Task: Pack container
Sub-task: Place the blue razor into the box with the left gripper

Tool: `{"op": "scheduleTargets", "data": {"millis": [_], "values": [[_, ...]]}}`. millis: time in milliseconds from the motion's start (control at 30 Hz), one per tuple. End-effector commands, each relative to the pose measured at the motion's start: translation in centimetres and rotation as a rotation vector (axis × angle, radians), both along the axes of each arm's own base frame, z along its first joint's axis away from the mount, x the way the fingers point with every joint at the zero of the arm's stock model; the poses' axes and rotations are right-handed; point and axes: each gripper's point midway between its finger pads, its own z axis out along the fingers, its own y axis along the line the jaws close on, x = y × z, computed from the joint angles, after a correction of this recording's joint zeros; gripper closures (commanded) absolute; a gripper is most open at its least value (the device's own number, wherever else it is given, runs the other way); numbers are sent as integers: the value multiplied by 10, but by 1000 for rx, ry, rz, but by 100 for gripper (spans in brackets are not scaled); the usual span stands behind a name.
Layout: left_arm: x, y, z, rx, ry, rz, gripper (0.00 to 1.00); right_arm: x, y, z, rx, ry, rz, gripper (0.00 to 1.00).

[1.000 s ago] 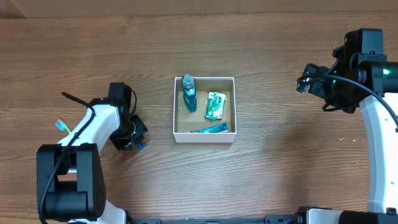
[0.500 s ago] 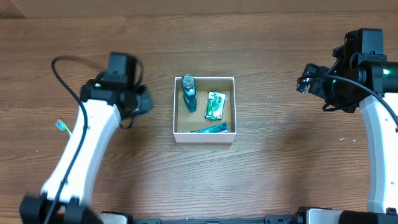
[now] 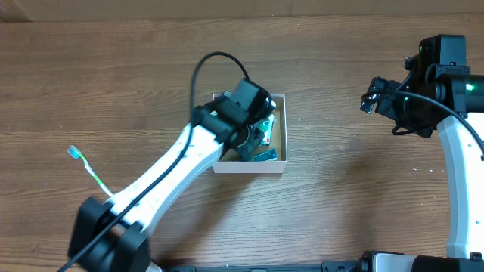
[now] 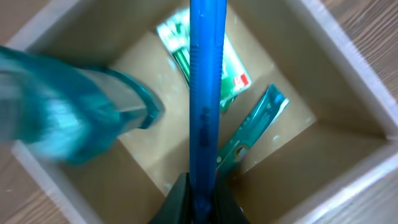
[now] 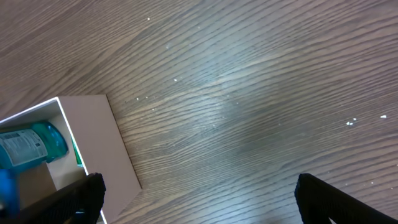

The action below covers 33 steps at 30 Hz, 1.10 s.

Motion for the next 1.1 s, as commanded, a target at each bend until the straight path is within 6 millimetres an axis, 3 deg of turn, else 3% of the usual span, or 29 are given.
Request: {"op": "scheduleTargets", "data": {"millis": [0, 33, 100, 233, 333, 400, 467, 500, 533, 567, 733, 833, 933, 1067], "values": [[0, 0, -25, 55, 51, -29, 87, 0, -2, 1, -11, -8, 1, 0], [-2, 2, -27, 61, 63, -23, 82, 0, -2, 1, -11, -8, 1, 0], [-3, 3, -25, 65, 60, -21, 58, 0, -2, 1, -11, -8, 1, 0], [-1, 8, -8, 82, 40, -10, 49, 0, -2, 1, -11, -8, 1, 0], [6, 10, 31, 59, -13, 51, 42, 1, -2, 1, -12, -10, 2, 0], [11, 13, 66, 20, -76, 112, 37, 1, -2, 1, -12, -10, 2, 0], [14, 26, 98, 2, -148, 209, 34, 0, -2, 1, -12, -9, 2, 0], [15, 41, 115, -3, -199, 308, 30, 0, -2, 1, -12, -9, 2, 0], [15, 58, 126, -9, -233, 421, 20, 1, -2, 1, -12, -10, 2, 0], [13, 81, 137, -24, -263, 579, 3, 1, -2, 2, -12, -12, 2, 0], [-13, 182, 150, -85, -210, 1085, 0, 2, -2, 2, -12, -16, 2, 0], [-24, 231, 143, -49, -172, 1246, 0, 2, -2, 2, -12, -16, 2, 0], [-34, 274, 120, -35, -99, 1403, 0, 2, -2, 2, -12, -16, 2, 0], [-46, 309, 85, -27, -19, 1520, 0, 2, -2, 2, -12, -16, 2, 0]]}}
